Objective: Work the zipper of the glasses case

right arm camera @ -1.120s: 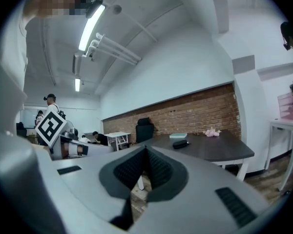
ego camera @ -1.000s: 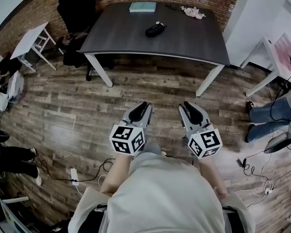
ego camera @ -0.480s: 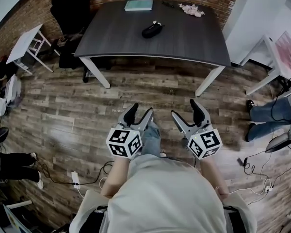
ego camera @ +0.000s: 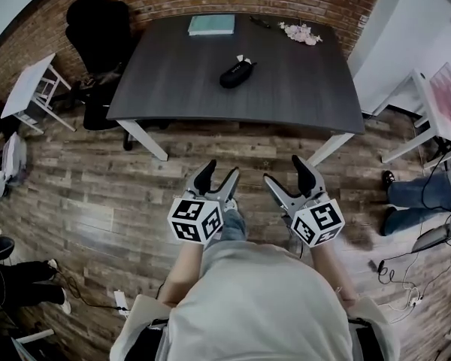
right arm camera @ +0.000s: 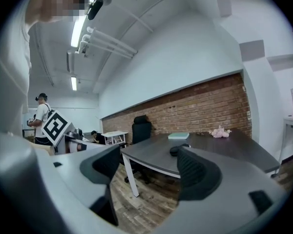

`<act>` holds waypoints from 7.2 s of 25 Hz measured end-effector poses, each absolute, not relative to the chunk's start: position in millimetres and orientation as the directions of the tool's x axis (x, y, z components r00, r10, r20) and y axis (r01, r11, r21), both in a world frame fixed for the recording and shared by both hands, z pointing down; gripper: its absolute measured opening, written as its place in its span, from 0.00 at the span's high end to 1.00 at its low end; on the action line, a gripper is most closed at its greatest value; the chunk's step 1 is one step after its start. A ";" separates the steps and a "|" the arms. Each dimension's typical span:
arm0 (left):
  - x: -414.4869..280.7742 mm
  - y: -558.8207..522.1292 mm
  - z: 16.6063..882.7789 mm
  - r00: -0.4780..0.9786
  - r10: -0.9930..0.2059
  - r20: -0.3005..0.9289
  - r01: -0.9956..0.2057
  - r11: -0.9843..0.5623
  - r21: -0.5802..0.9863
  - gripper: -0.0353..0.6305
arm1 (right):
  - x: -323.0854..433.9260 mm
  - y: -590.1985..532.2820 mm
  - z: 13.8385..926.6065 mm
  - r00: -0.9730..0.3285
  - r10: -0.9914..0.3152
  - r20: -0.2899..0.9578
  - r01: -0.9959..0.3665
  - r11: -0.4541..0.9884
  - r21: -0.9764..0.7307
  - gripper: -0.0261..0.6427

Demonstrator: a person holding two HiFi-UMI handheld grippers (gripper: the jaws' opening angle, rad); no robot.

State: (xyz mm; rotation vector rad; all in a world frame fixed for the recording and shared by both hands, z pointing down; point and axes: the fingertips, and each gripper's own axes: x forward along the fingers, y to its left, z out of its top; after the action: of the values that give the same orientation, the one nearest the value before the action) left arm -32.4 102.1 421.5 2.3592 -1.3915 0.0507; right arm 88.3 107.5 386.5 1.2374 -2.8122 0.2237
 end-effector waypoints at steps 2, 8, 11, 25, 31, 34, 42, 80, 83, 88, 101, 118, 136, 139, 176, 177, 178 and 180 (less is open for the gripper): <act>-41.8 73.5 419.6 0.514 -0.825 0.236 -0.841 -0.431 0.326 0.58 | 76.9 78.7 382.3 -0.675 -0.729 0.114 -0.738 0.666 -0.108 0.45; -69.9 -7.1 415.9 0.540 -0.805 0.245 -0.827 -0.453 0.334 0.58 | 45.5 -0.5 376.3 -0.665 -0.739 0.110 -0.747 0.656 -0.111 0.45; -83.1 -44.3 416.5 0.552 -0.796 0.248 -0.820 -0.463 0.337 0.58 | 31.5 -35.3 375.1 -0.657 -0.745 0.110 -0.753 0.649 -0.106 0.45; -111.1 -156.9 450.6 0.605 -0.734 0.309 -0.780 -0.468 0.414 0.58 | 7.7 -124.3 392.6 -0.602 -0.781 0.164 -0.798 0.588 -0.131 0.45; -106.9 -201.5 472.2 0.624 -0.700 0.347 -0.771 -0.477 0.422 0.58 | 17.4 -137.6 414.2 -0.588 -0.776 0.228 -0.809 0.567 -0.158 0.45; -102.4 -234.2 480.6 0.634 -0.688 0.354 -0.764 -0.484 0.428 0.58 | 20.1 -155.8 421.8 -0.597 -0.769 0.231 -0.802 0.575 -0.161 0.45; -79.9 -314.5 518.2 0.635 -0.634 0.441 -0.769 -0.460 0.445 0.58 | 44.1 -226.2 431.9 -0.619 -0.753 0.222 -0.785 0.593 -0.178 0.45; 14.7 -327.8 611.4 0.719 -0.257 0.645 -0.622 -0.651 0.435 0.55 | 54.9 -334.7 457.3 -0.674 -0.686 0.273 -0.738 0.642 -0.210 0.45; 12.3 -317.6 594.5 0.741 -0.277 0.611 -0.613 -0.651 0.448 0.55 | 42.5 -334.9 456.9 -0.675 -0.677 0.293 -0.733 0.661 -0.161 0.45; 6.9 -283.0 567.2 0.758 -0.297 0.581 -0.597 -0.675 0.434 0.55 | 11.8 -324.9 459.7 -0.693 -0.618 0.371 -0.685 0.725 -0.071 0.45; -17.7 -169.4 530.0 0.706 -0.348 0.617 -0.602 -0.754 0.263 0.55 | -71.8 -237.3 476.4 -0.656 -0.406 0.637 -0.462 0.882 0.087 0.52; -31.9 -95.1 529.5 0.692 -0.366 0.622 -0.623 -0.738 0.259 0.55 | -84.5 -154.5 433.6 -0.658 -0.448 0.605 -0.441 0.881 0.171 0.94; -45.1 -89.7 474.8 0.780 -0.460 0.424 -0.616 -0.686 0.389 0.56 | -55.0 -152.0 361.5 -0.713 -0.537 0.452 -0.522 0.836 0.170 0.94; -45.1 -88.8 462.9 0.788 -0.468 0.399 -0.608 -0.696 0.383 0.56 | -45.0 -160.5 356.5 -0.700 -0.558 0.445 -0.538 0.822 0.185 0.94; -58.1 -151.8 397.7 0.805 -0.567 0.176 -0.578 -0.680 0.451 0.56 | -22.7 -158.9 434.5 -0.689 -0.529 0.495 -0.623 0.781 -0.033 0.95; -58.2 -154.3 397.0 0.804 -0.568 0.175 -0.578 -0.681 0.450 0.56 | -24.3 -157.9 436.4 -0.690 -0.526 0.497 -0.623 0.781 -0.039 0.95; -58.4 -156.7 396.2 0.804 -0.569 0.172 -0.579 -0.681 0.449 0.56 | -26.0 -156.9 438.1 -0.692 -0.523 0.497 -0.623 0.781 -0.045 0.95; -59.0 -161.9 394.1 0.801 -0.576 0.161 -0.579 -0.678 0.453 0.56 | -30.5 -154.4 441.6 -0.697 -0.514 0.500 -0.620 0.782 -0.059 0.95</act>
State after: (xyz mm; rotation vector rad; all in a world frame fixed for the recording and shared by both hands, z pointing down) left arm -59.0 -161.9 394.1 2.4965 -0.8593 0.0075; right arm -30.5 -154.4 441.6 0.8510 -2.5087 0.3080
